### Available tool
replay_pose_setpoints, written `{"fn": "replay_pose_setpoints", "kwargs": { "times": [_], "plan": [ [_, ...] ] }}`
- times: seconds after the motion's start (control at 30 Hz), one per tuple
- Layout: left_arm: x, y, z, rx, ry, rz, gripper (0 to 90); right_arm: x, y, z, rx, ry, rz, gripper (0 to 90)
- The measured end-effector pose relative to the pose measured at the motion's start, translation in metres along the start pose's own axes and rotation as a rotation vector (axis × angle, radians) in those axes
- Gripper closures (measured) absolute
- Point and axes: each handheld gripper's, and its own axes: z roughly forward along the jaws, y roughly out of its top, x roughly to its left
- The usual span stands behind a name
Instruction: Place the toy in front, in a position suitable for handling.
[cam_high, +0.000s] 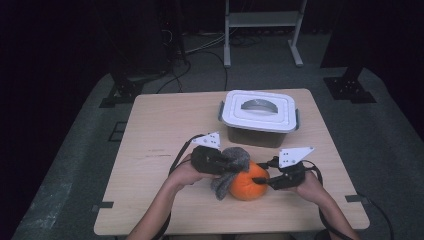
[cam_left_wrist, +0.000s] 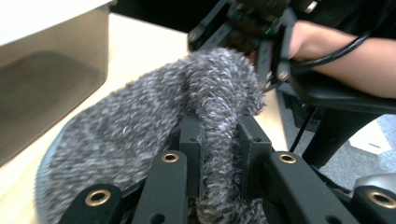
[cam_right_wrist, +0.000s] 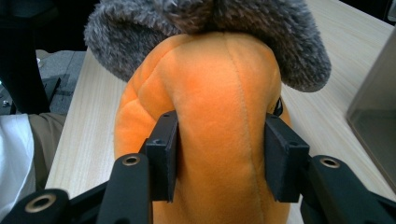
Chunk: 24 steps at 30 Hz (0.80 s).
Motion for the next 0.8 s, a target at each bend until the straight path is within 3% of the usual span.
{"fn": "replay_pose_setpoints", "kwargs": {
  "times": [0.1,0.2,0.3,0.43,0.57,0.67,0.8],
  "plan": [
    [-0.002,-0.001,0.0,-0.009,0.001,-0.005,75.2,0.001,0.009,-0.005,0.033,0.021,0.04,37.6],
    [-0.002,0.002,0.004,-0.028,-0.017,-0.012,75.2,0.006,0.024,-0.008,0.05,-0.001,0.032,29.5],
    [-0.004,0.006,0.011,-0.031,-0.037,-0.004,75.2,0.008,0.03,-0.001,0.057,-0.01,0.041,24.4],
    [0.0,0.002,0.003,-0.039,-0.021,-0.017,74.9,0.007,0.024,0.004,0.06,-0.019,0.03,39.2],
    [0.006,-0.01,-0.007,-0.025,0.031,-0.043,74.5,0.006,0.017,-0.001,0.061,-0.016,0.012,46.7],
    [0.008,-0.02,-0.005,-0.049,0.005,-0.075,74.5,0.008,0.017,-0.002,0.064,-0.017,-0.013,50.3],
    [0.008,-0.02,-0.008,-0.066,-0.017,-0.074,74.6,0.011,0.025,0.002,0.058,-0.013,-0.048,54.0]
  ]
}}
